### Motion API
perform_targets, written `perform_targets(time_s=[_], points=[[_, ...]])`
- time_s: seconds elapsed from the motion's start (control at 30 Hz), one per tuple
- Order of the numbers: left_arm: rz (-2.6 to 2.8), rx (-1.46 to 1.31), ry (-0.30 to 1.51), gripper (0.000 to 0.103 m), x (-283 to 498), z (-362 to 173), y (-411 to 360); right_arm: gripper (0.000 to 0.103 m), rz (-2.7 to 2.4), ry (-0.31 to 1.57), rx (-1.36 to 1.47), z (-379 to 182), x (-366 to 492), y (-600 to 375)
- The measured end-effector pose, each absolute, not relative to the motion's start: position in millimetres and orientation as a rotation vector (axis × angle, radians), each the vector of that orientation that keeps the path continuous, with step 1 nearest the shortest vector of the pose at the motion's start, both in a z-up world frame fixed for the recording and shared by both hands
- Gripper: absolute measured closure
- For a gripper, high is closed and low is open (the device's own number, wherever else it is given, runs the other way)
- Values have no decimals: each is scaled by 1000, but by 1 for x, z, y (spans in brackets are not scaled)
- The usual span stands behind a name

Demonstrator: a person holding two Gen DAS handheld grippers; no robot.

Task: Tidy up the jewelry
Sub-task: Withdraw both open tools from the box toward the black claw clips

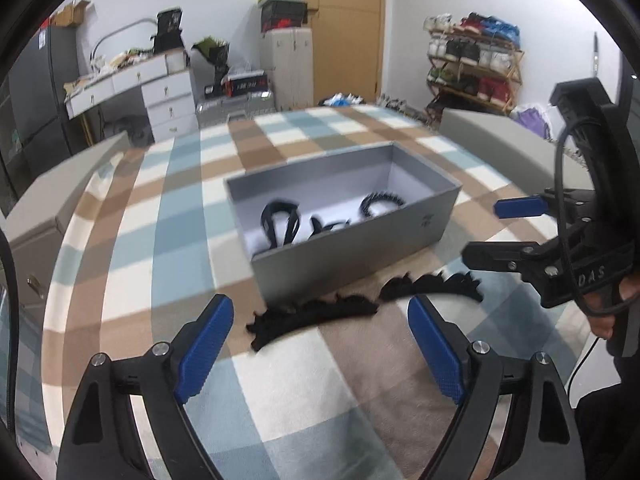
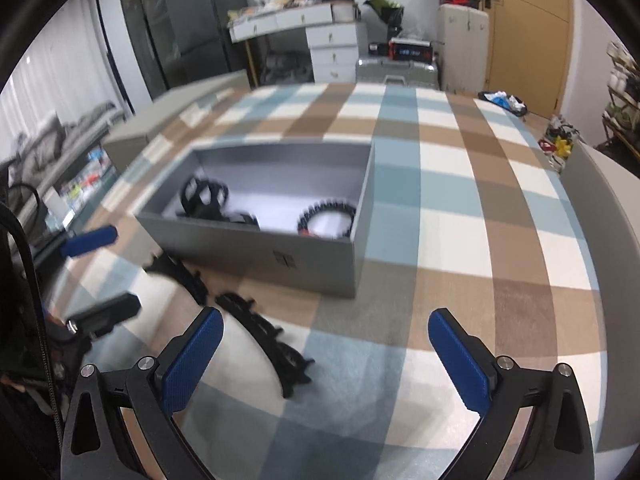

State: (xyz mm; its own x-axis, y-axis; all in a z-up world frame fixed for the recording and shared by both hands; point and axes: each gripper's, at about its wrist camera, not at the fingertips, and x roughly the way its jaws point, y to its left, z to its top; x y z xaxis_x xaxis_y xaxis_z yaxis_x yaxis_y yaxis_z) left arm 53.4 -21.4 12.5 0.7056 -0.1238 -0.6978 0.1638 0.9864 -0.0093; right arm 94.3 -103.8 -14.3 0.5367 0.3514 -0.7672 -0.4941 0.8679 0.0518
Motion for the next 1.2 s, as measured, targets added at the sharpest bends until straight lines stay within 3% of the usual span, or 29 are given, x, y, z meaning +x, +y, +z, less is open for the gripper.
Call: perform_targets(time_s=[0.47,0.73,1.2], points=[[-167,5,880,17,59,-8,-17,0,497,963,-364,-42,92,-100],[-175,5,888,17,59,-10,-19,0,271,933,-270,-38,116,-129],[-170,35,876,17,58,-7,-16,0,576,931,-309,-36,83,-82]])
